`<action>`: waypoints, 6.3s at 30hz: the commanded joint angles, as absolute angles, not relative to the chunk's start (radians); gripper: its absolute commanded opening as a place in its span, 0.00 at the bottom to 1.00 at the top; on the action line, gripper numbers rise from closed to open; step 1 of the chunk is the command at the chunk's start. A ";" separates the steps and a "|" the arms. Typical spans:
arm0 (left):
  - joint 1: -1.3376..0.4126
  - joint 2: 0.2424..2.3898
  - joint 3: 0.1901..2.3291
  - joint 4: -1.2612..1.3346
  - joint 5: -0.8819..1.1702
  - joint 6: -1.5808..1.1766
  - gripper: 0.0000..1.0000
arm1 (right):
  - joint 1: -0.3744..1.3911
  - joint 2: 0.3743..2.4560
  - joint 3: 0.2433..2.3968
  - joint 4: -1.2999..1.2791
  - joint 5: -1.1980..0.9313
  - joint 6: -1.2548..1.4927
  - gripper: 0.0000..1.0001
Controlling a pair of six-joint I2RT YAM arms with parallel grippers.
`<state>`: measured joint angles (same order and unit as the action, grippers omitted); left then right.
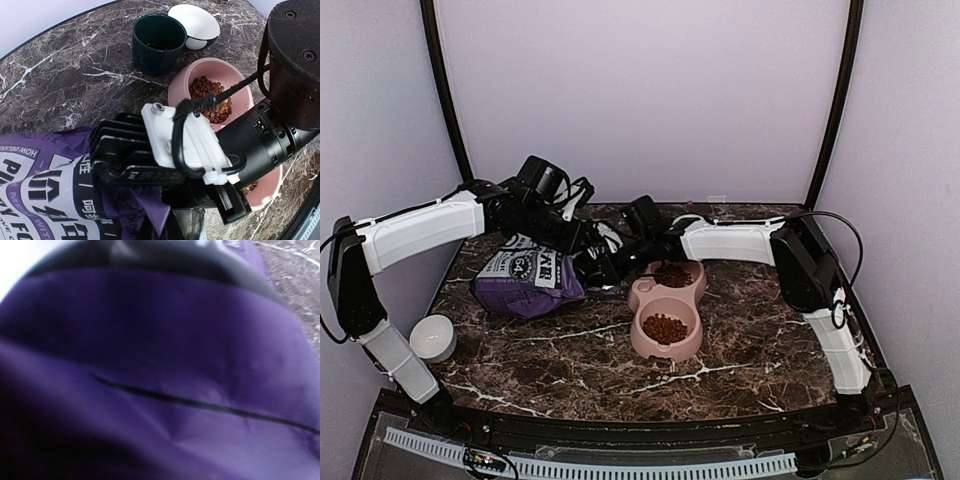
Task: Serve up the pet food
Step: Insert the spatula into the pet food bag, then collect the pet food from the pet food bag, then place the pet food in the pet food bowl.
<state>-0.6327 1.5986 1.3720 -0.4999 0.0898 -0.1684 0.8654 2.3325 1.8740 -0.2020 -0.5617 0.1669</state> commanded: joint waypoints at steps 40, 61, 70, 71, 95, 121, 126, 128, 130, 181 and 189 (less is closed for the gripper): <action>-0.644 1.532 1.398 -0.393 0.020 -0.104 0.00 | 0.769 2.205 1.527 0.426 -0.861 0.873 0.00; -0.644 1.500 1.374 -0.385 -0.007 -0.089 0.00 | 0.735 2.117 1.482 0.378 -0.800 0.899 0.00; -0.644 1.482 1.356 -0.367 -0.032 -0.084 0.00 | 0.716 2.074 1.437 0.427 -0.812 0.952 0.00; -0.644 1.478 1.353 -0.363 -0.034 -0.084 0.00 | 0.713 2.068 1.428 0.441 -0.816 0.963 0.00; -0.644 1.461 1.330 -0.334 -0.066 -0.090 0.00 | 0.669 2.014 1.238 0.871 -0.946 1.310 0.00; -0.644 1.434 1.306 -0.318 -0.109 -0.085 0.00 | 0.603 1.779 0.968 0.633 -0.937 1.095 0.00; -0.643 1.441 1.307 -0.320 -0.105 -0.086 0.00 | 0.575 1.705 0.929 0.486 -0.924 0.982 0.00; -0.644 1.443 1.308 -0.323 -0.106 -0.085 0.00 | 0.564 1.674 0.916 0.439 -0.922 0.938 0.00; -0.644 1.444 1.309 -0.322 -0.108 -0.085 0.00 | 0.555 1.646 0.903 0.398 -0.921 0.909 0.00; -0.644 1.393 1.299 -0.331 -0.110 -0.082 0.00 | 0.451 1.285 1.005 -0.511 -0.714 0.348 0.00; -0.644 1.396 1.297 -0.330 -0.111 -0.079 0.00 | 0.452 1.291 1.010 -0.519 -0.709 0.344 0.00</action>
<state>-0.6395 1.4693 1.2911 -0.4053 -0.0990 -0.0902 0.4557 1.3132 0.9726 -0.5282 -0.7120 0.3626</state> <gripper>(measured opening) 0.007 0.105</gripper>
